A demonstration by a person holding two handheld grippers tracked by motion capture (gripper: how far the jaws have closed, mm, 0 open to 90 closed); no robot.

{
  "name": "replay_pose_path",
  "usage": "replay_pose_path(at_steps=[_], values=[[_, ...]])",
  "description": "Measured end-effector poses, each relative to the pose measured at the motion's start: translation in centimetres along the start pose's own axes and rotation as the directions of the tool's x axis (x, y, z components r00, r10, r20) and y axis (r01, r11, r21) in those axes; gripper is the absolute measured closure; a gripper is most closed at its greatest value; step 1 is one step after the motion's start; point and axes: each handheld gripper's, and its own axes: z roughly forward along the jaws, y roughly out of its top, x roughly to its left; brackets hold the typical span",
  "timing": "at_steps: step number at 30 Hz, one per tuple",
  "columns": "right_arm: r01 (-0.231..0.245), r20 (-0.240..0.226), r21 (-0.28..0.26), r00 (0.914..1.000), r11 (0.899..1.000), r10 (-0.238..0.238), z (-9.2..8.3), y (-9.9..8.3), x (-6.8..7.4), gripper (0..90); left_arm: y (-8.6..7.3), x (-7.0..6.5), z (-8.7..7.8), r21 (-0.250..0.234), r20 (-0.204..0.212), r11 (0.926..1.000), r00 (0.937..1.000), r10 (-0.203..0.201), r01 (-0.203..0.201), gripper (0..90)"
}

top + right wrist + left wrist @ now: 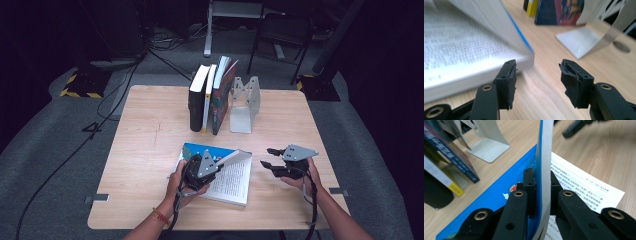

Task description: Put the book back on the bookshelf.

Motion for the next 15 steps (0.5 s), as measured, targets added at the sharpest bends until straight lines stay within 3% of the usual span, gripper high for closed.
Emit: replay_pose_path(at_steps=[2,3,7,9,10,13,15], values=[[0.025,-0.005,0.035,0.9997,0.999,-0.025,0.7,-0.3,0.1,45.6,0.0,0.4,-0.4,-0.017,-0.009,0.9998,0.9999,-0.009,0.009,82.8],[0.021,-0.03,0.052,0.9994,0.998,-0.019,1.4,-0.4,0.2,45.3,0.0,0.6,-0.7,-0.031,-0.015,0.9994,0.9997,-0.019,0.018,82.8],[0.027,-0.058,0.087,0.9981,0.996,-0.022,2.7,-0.5,0.7,44.2,0.0,0.9,-1.2,-0.049,-0.012,0.9983,0.9994,-0.031,0.03,82.9],[0.042,-0.051,0.103,0.998,0.994,-0.037,3.5,-0.6,0.9,43.6,0.0,1.0,-1.3,-0.057,-0.01,0.9978,0.9993,-0.035,0.035,82.8],[0.025,-0.064,0.106,0.9978,0.994,-0.018,4.1,-0.8,0.9,42.6,-0.1,1.0,-1.4,-0.057,-0.011,0.9978,0.9994,-0.033,0.032,82.8],[0.033,-0.076,0.115,0.9968,0.993,-0.024,4.7,-0.8,1.1,40.8,0.0,1.3,-1.7,-0.07,-0.003,0.9965,0.999,-0.045,0.044,82.8],[0.031,-0.096,0.093,0.9951,0.995,-0.023,4.9,-0.7,1.3,40.2,-0.1,1.4,-1.8,-0.082,0.004,0.9947,0.9981,-0.062,0.062,82.8]])
